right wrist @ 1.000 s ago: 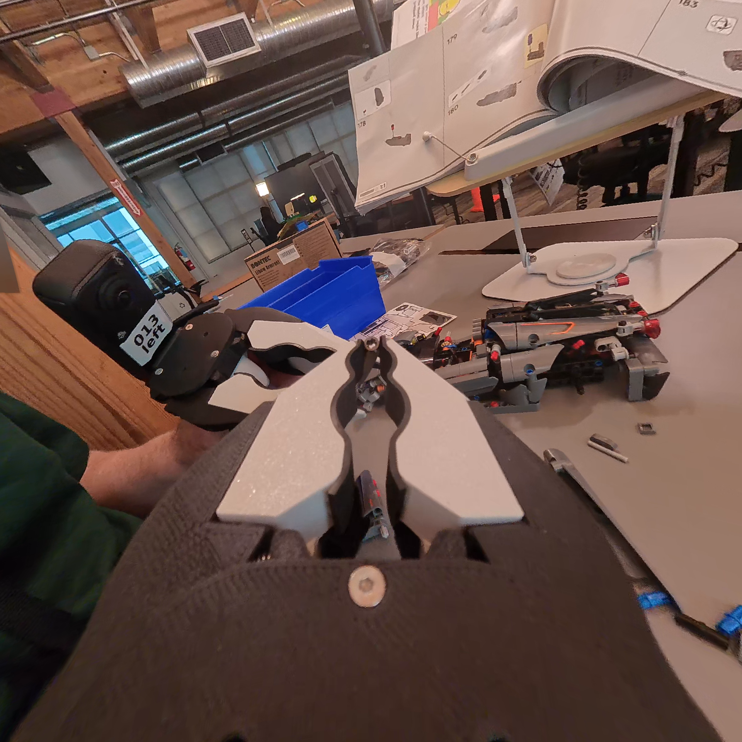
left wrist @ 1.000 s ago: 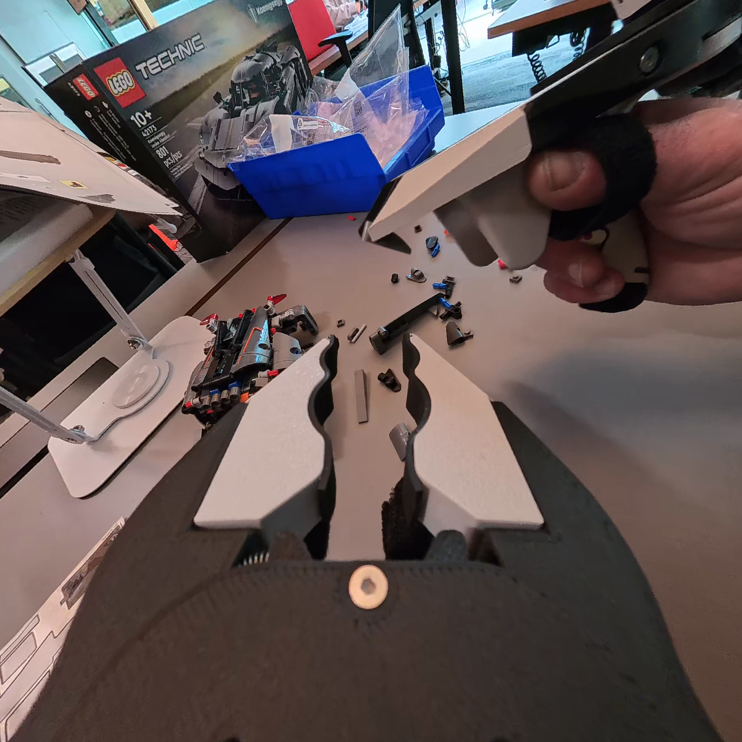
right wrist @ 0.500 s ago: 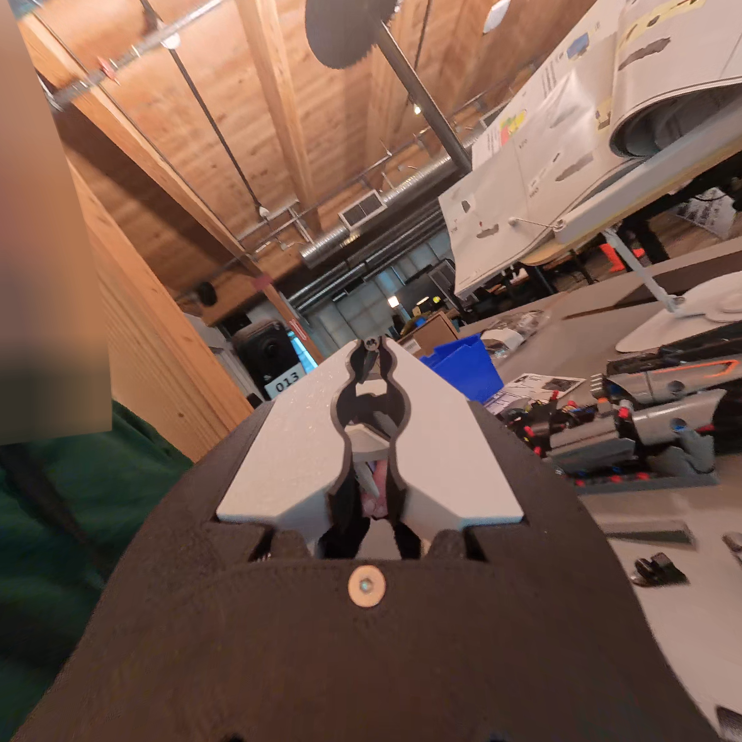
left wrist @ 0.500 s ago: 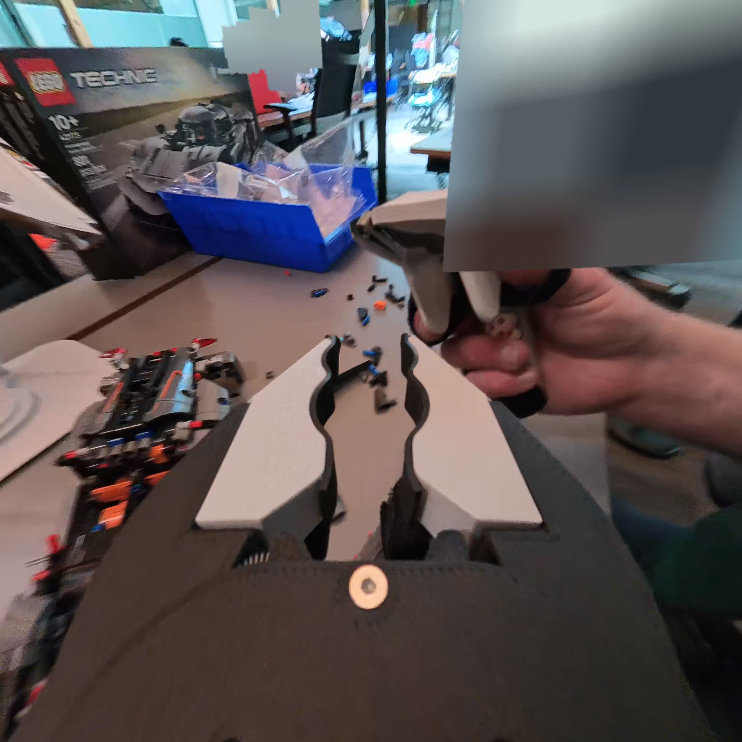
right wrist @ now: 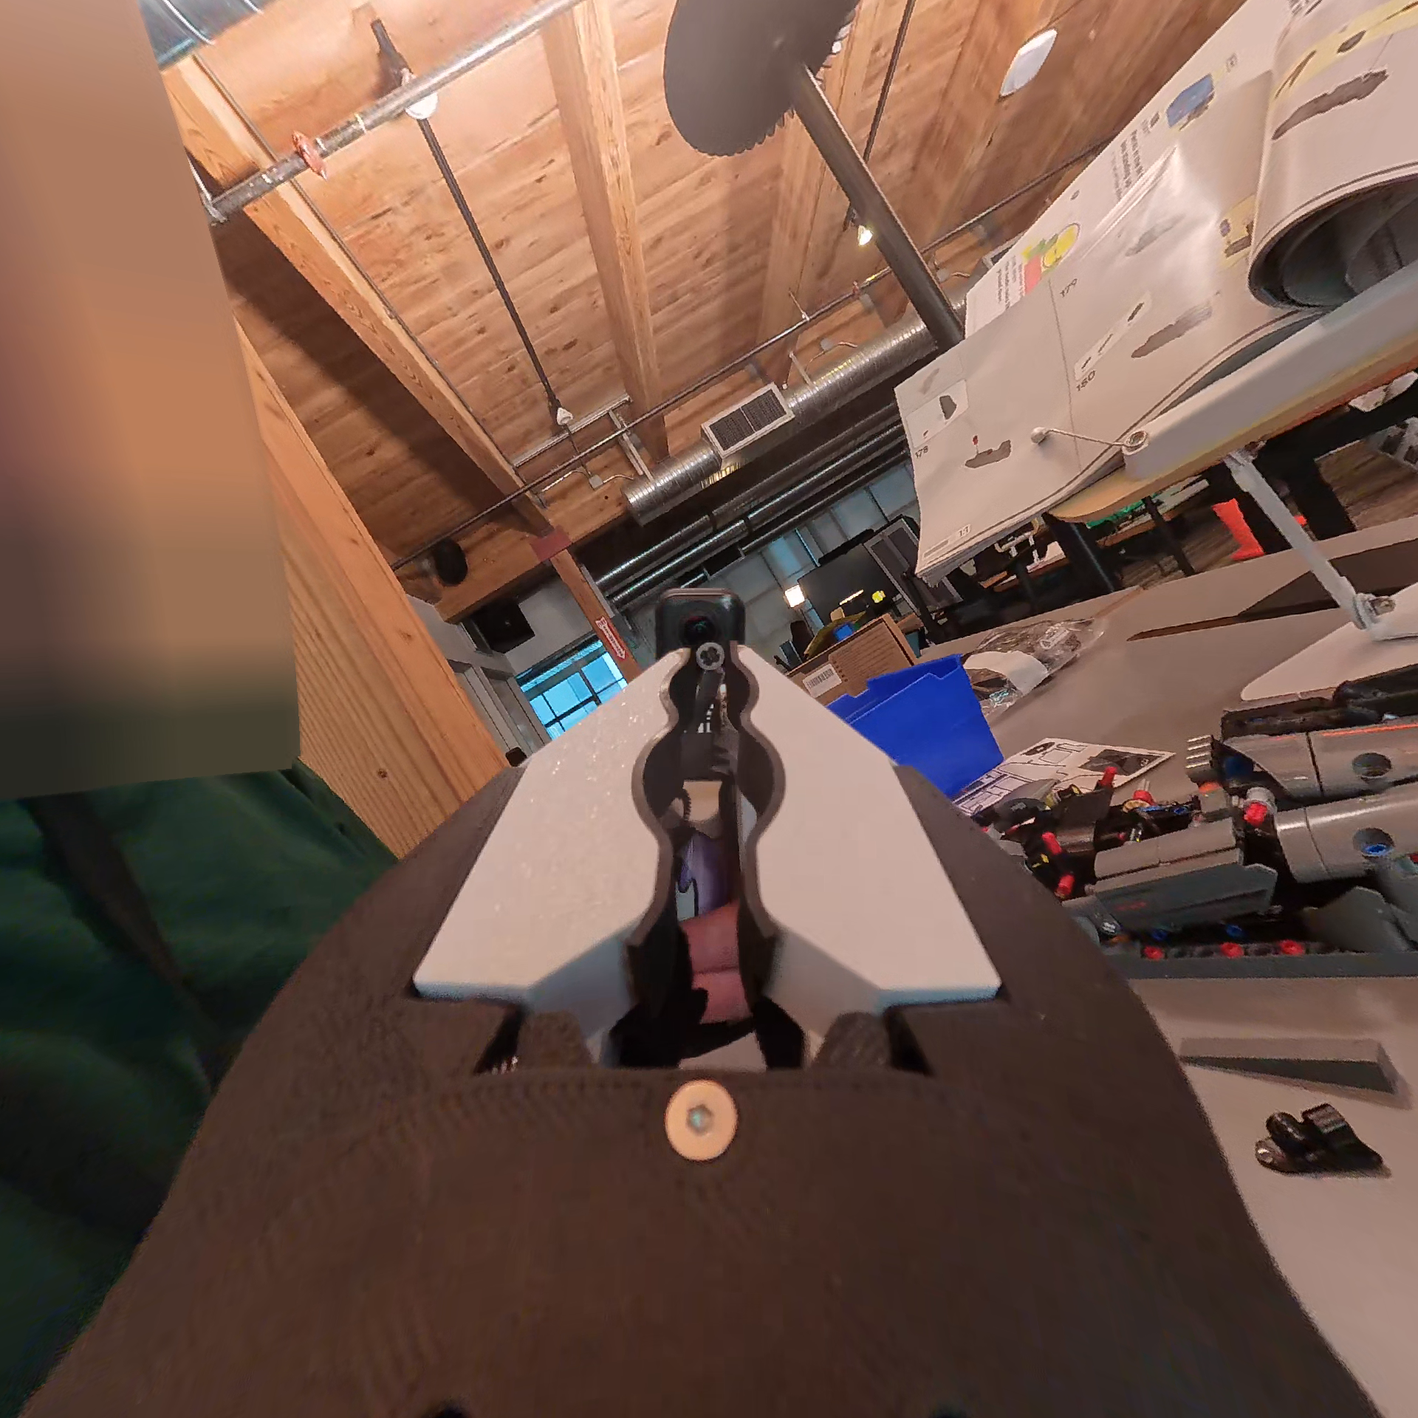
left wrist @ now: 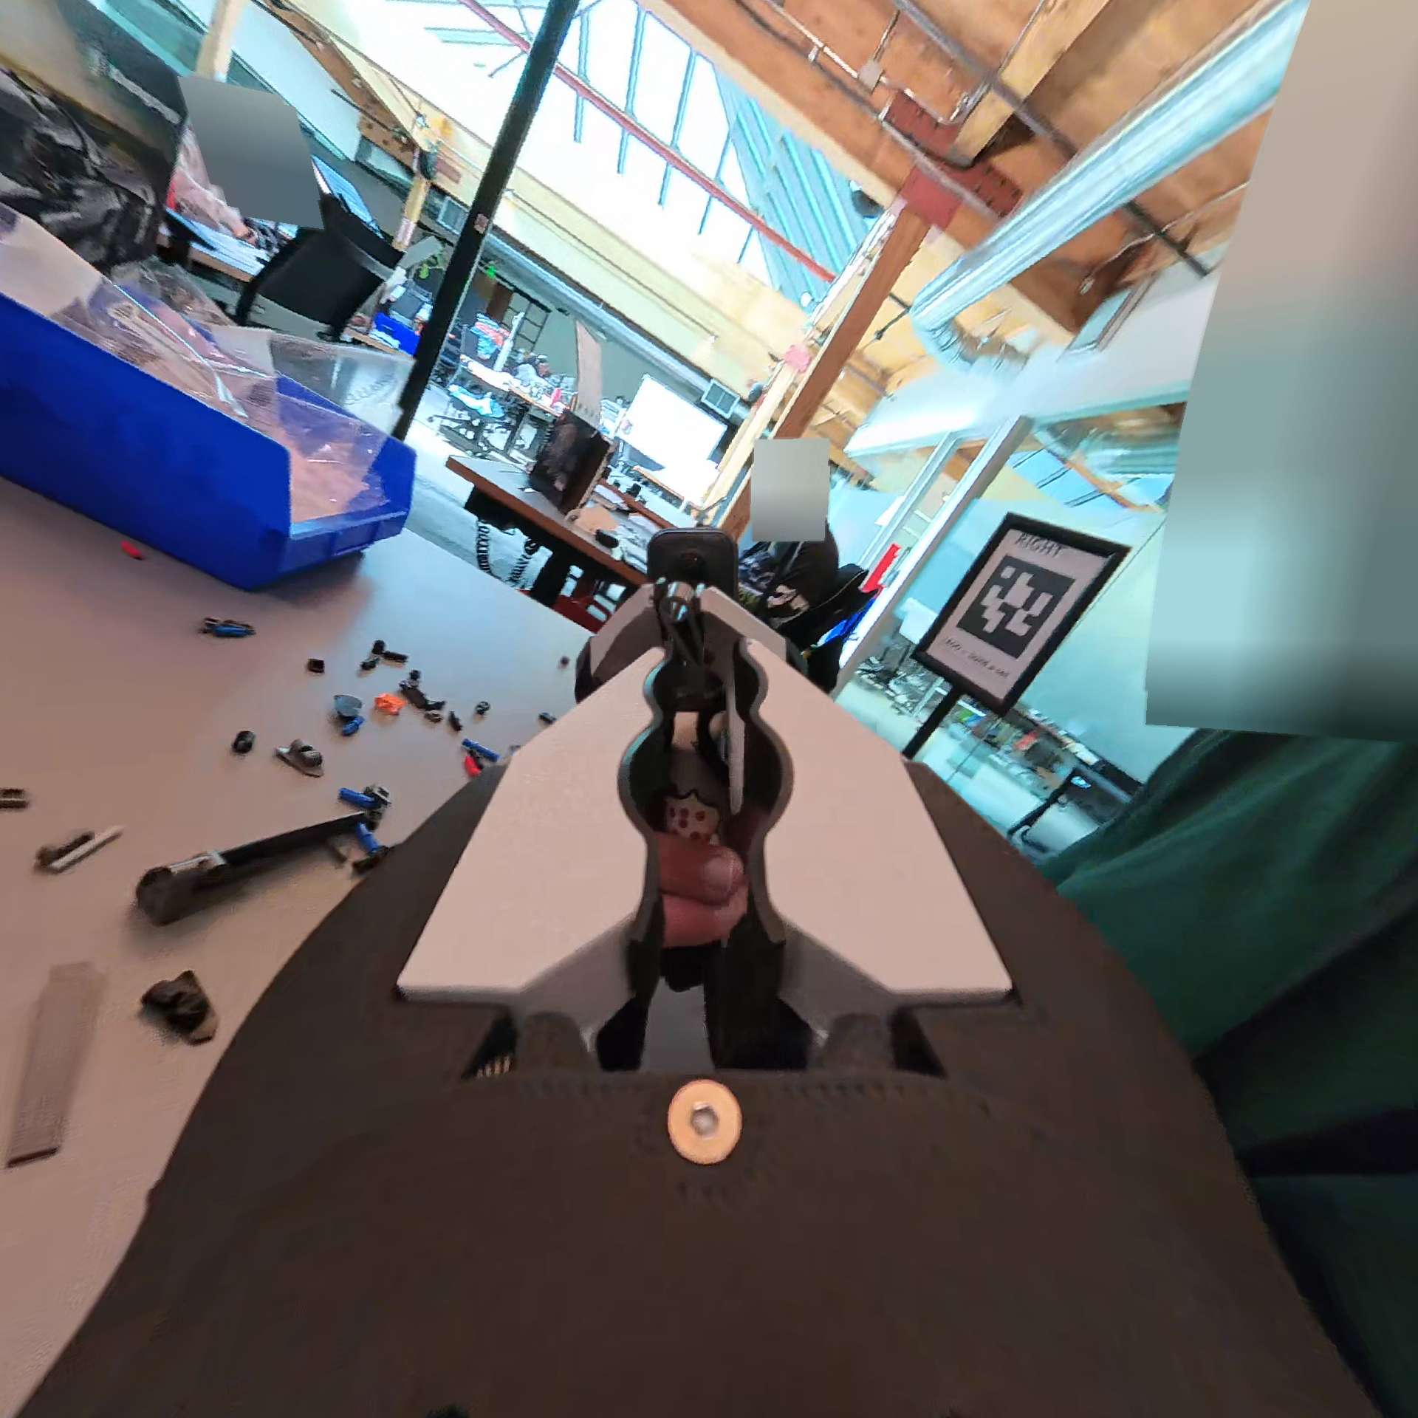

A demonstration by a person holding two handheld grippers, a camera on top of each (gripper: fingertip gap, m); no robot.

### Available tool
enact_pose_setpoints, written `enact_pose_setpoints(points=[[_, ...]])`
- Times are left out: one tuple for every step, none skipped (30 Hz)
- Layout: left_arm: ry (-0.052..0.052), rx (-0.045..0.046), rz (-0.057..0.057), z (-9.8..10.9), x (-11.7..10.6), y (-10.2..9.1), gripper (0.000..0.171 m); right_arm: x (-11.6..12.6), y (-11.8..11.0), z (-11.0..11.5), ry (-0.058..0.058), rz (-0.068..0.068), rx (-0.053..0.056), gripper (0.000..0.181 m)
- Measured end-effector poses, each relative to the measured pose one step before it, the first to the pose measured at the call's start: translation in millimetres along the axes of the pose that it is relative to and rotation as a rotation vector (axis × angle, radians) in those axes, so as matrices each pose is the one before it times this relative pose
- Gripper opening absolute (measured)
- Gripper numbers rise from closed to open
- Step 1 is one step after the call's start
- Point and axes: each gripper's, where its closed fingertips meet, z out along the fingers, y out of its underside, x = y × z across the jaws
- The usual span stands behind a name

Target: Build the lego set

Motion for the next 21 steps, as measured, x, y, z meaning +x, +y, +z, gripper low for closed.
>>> enact_pose_setpoints(points=[[0.0112,0.00624,-0.0197,0.23,0.06,0.02,0.009,-1.09,0.03,-0.25,-0.0055,-0.0066,0.002,0.004],[0.0073,0.00683,-0.0168,0.03,-0.41,-0.22,0.007,-0.57,0.07,-0.16,-0.0022,-0.0059,0.0009,0.004],[0.0112,0.00779,-0.0145,-0.02,0.3,-0.45,0.005,-1.3,0.0,-0.06,-0.0054,-0.0069,0.0022,0.004],[0.0088,0.00501,-0.0124,0.08,0.08,-0.07,0.003,-0.7,0.23,-0.07,-0.0008,-0.0068,0.001,0.005],[0.0067,0.00092,-0.007,0.24,0.29,0.5,0.003,-0.64,0.16,-0.15,-0.0004,-0.0057,0.0015,0.004],[0.0051,0.00054,0.0018,0.19,0.98,0.37,0.002,-1.18,0.08,-0.59,-0.0037,-0.0025,0.0013,0.004],[0.001,-0.00271,0.0039,0.43,0.59,0.84,0.002,-0.7,0.11,-0.68,0.0015,-0.0048,0.0014,0.004],[-0.0066,-0.00592,0.0077,0.09,-0.49,1.04,0.002,-0.06,0.55,-0.76,0.0086,-0.0082,0.0001,0.004],[-0.0041,-0.0115,0.0128,-0.02,-0.05,1.44,0.002,-0.53,1.03,-0.66,0.0088,-0.0149,-0.0031,0.004],[-0.0035,-0.01519,0.0125,-0.34,-0.07,1.59,0.002,-0.26,0.96,-1.19,0.0111,-0.0121,-0.0074,0.004],[-0.0136,-0.01411,0.0127,-0.67,-1.36,1.27,0.001,0.97,1.24,-1.65,0.0177,-0.0093,-0.0107,0.004],[-0.023,-0.02048,0.0244,-0.62,-2.29,2.04,0.001,1.77,1.62,-2.02,0.0235,-0.0114,-0.0134,0.005],[-0.0149,-0.02329,0.0272,-0.5,-0.91,2.23,0.001,0.68,1.54,-2.49,0.0201,-0.0131,-0.011,0.006],[-0.0161,-0.01161,0.022,-0.96,-0.89,0.33,0.002,0.34,1.49,-3.21,0.022,-0.0161,-0.012,0.008],[-0.0353,-0.02383,0.0342,-1.05,-3.17,2.01,0.002,1.49,2.07,-3.68,0.0321,-0.0209,-0.0196,0.011],[-0.0542,-0.04664,0.062,-0.76,-5.11,4.99,0.002,4.46,2.38,-4.44,0.0533,-0.024,-0.0251,0.014],[-0.0674,-0.04516,0.0782,-1.02,-5.82,4.43,0.002,5.37,3.0,-4.91,0.0607,-0.0296,-0.0317,0.015],[-0.0673,-0.04624,0.0913,-0.63,-4.87,4.06,0.002,5.66,2.73,-5.04,0.0632,-0.0333,-0.0307,0.016],[-0.0734,-0.05809,0.1031,0.3,-4.77,5.38,0.002,4.58,3.1,-4.66,0.0565,-0.0331,-0.0337,0.017],[-0.0733,-0.05923,0.1148,1.22,-3.97,5.3,0.002,2.72,3.41,-3.93,0.0427,-0.0276,-0.0336,0.018],[-0.0579,-0.04921,0.1024,1.6,-1.59,3.9,0.002,-0.07,1.55,-2.73,0.0196,-0.0072,-0.0184,0.018]])
